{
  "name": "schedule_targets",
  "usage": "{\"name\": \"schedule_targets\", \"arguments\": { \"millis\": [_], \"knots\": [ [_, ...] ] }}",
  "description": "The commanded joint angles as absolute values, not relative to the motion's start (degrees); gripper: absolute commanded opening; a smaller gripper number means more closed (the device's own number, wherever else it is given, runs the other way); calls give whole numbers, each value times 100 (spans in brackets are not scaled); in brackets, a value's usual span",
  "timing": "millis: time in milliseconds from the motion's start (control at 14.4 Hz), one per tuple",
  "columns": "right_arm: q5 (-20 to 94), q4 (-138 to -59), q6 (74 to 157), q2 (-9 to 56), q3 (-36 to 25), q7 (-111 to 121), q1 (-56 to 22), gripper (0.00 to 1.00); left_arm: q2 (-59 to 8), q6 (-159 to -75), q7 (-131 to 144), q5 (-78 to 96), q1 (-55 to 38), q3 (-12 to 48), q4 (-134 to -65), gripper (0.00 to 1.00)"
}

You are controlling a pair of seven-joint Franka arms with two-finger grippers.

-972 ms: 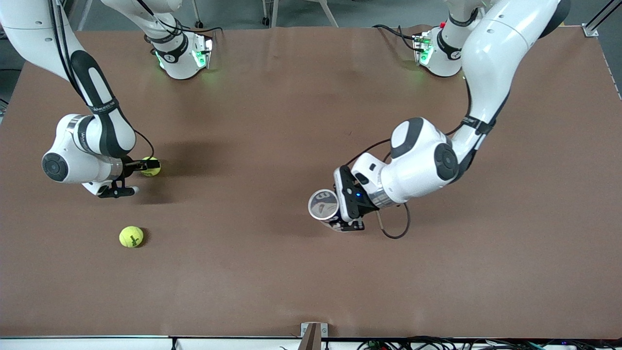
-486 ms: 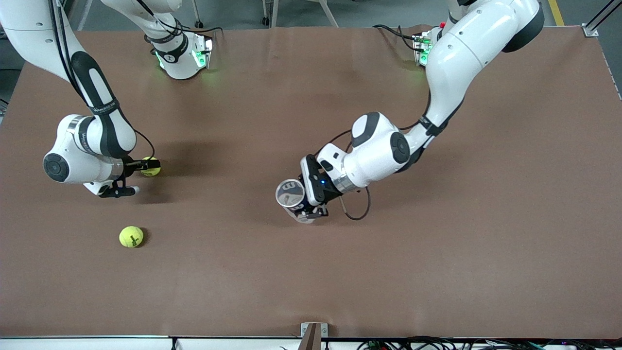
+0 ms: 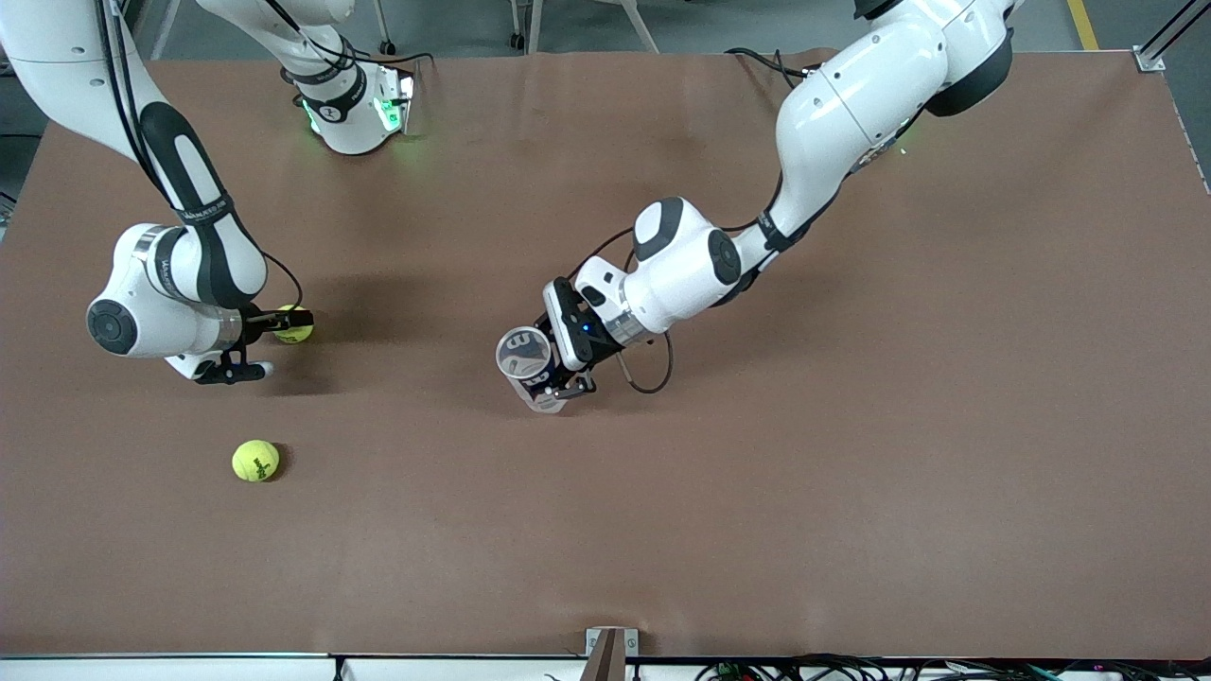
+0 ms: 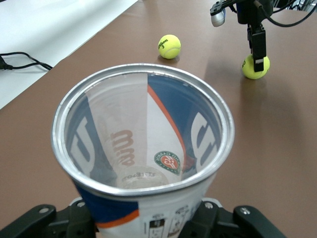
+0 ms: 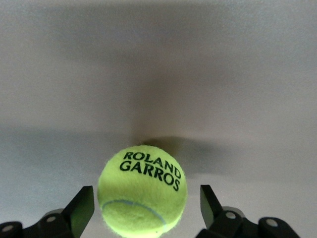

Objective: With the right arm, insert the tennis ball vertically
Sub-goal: 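Carry the upright can toward the middle with the left gripper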

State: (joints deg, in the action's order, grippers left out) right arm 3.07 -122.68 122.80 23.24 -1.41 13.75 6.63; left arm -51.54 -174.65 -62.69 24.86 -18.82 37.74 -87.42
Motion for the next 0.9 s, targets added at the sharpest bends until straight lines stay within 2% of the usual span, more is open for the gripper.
{"name": "schedule_targets", "arguments": {
  "millis": [0, 278, 486, 625, 694, 833],
  "knots": [
    [351, -12331, 12305, 2320, -105, 1371, 729, 88, -5264, -17648, -6337, 2646, -1925, 3814, -8710, 61],
    [343, -12322, 12331, 2338, -105, 1380, 729, 73, -5396, -17657, -6363, 2654, -1995, 3797, -8719, 62],
    [352, -12305, 12340, 2382, -97, 1380, 729, 54, -5484, -17648, -6355, 2654, -1995, 3788, -8719, 63],
    [352, -12296, 12331, 2382, -97, 1380, 721, 35, -5493, -17648, -6363, 2654, -1995, 3788, -8719, 65],
    [352, -12278, 12331, 2373, -97, 1380, 729, 29, -5484, -17648, -6363, 2654, -1995, 3779, -8719, 66],
    [352, -12261, 12296, 2364, -105, 1449, 729, 23, -5484, -17648, -6363, 2646, -2004, 3779, -8719, 66]
  ]
}}
